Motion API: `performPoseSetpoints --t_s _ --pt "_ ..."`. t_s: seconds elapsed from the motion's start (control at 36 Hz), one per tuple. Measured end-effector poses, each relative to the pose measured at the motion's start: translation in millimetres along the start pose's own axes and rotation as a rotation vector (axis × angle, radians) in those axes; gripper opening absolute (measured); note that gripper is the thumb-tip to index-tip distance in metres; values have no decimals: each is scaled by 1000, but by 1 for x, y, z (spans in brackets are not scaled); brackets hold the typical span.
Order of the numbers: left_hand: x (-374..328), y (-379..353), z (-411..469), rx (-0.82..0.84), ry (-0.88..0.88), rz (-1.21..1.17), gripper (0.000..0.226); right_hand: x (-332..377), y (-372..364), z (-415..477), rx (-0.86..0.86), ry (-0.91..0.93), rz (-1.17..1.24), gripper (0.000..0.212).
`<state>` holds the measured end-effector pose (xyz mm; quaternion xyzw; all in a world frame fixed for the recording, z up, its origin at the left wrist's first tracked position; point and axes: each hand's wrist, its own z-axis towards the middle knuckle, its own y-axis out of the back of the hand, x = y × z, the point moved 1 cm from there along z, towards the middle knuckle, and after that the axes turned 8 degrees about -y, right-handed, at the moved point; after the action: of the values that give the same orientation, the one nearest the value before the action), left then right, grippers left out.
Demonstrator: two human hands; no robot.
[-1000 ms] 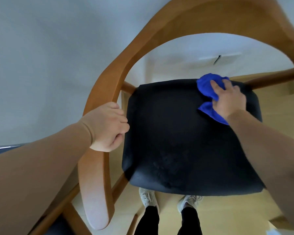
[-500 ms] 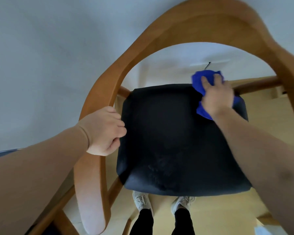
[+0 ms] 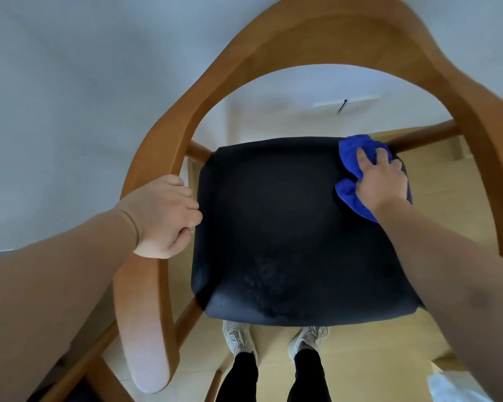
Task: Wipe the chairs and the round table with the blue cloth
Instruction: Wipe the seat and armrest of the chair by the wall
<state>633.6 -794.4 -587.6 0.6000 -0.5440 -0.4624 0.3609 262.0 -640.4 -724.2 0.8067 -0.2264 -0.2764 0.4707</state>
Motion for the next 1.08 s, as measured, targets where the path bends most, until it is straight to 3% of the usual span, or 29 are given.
performPoseSetpoints --t_s 0.39,0.53,0.67,0.83,1.08 --pt "-1 1 -3 43 38 57 29 -85 -30 -45 148 -337 72 70" --pt "-5 5 -2 100 45 99 35 -98 -20 -63 228 -441 5 46" --pt "-8 4 -3 110 91 152 36 -87 -11 -98 84 -191 67 65" --pt "-18 1 -10 -91 230 122 41 -28 1 -133 -104 165 120 67" --pt "-110 -25 -35 -246 434 -70 25 26 -11 -199 -218 482 138 73"
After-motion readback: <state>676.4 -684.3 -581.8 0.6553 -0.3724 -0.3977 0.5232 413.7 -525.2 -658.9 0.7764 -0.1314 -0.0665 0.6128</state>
